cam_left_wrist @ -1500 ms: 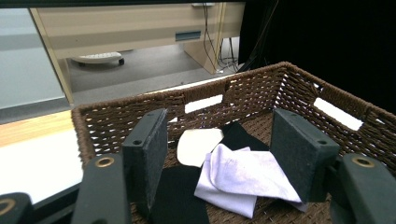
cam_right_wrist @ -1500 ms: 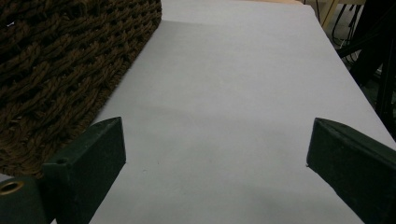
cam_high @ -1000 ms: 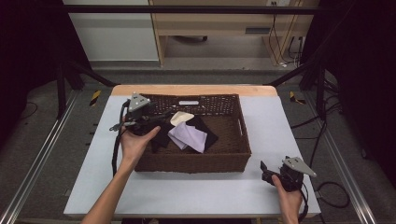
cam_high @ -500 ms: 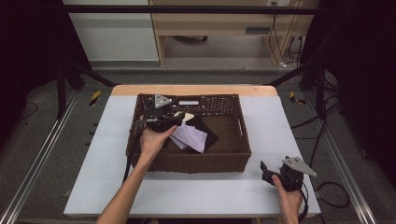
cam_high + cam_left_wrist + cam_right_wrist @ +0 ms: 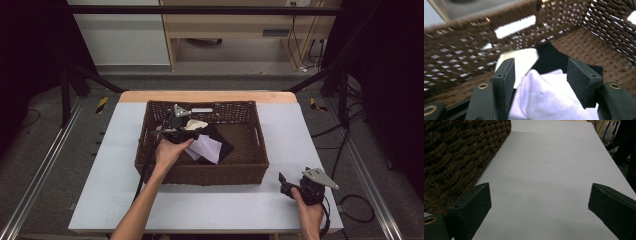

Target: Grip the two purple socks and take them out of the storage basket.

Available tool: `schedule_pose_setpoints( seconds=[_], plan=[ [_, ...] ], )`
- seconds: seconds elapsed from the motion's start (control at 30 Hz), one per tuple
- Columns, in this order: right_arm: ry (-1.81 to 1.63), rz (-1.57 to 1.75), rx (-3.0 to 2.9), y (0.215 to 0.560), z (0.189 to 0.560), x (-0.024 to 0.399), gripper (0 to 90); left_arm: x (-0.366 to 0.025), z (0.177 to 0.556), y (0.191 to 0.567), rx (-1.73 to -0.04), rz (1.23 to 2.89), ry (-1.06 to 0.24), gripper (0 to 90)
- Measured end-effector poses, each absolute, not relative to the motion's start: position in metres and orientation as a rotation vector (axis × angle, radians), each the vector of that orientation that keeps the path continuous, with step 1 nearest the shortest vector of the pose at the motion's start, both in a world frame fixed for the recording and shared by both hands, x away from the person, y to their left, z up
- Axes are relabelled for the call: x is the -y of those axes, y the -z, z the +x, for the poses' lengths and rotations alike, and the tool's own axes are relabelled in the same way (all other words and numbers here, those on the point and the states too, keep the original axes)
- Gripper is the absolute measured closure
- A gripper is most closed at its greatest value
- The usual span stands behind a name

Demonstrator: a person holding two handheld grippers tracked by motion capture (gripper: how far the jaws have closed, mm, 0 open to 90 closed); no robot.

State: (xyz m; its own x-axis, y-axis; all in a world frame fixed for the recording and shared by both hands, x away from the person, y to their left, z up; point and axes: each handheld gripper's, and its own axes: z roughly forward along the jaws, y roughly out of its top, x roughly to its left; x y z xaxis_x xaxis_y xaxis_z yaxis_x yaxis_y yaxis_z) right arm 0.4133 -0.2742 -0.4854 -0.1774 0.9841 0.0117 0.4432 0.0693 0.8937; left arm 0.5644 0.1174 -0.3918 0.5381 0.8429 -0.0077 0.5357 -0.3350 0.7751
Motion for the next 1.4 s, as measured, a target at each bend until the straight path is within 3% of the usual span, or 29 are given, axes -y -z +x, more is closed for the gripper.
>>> schedule_pose_setpoints(
  seconds=[0.43,0.87,1.23,1.4],
  plan=[
    [-1.061,1.428,-1.7,0.485,0.413,0.274,5.0,-0.109,0.568,0.404,-1.12,2.162,-0.527,42.5],
    [-1.061,1.429,-1.701,0.485,0.413,0.274,5.0,-0.102,0.573,0.415,-1.099,2.271,-0.499,37.0],
    [-1.061,1.426,-1.698,0.486,0.413,0.274,5.0,-0.102,0.572,0.414,-1.154,2.329,-0.404,76.6],
    [-1.061,1.426,-1.699,0.486,0.413,0.274,5.0,-0.102,0.569,0.411,-1.126,2.306,-0.398,82.5]
  ],
)
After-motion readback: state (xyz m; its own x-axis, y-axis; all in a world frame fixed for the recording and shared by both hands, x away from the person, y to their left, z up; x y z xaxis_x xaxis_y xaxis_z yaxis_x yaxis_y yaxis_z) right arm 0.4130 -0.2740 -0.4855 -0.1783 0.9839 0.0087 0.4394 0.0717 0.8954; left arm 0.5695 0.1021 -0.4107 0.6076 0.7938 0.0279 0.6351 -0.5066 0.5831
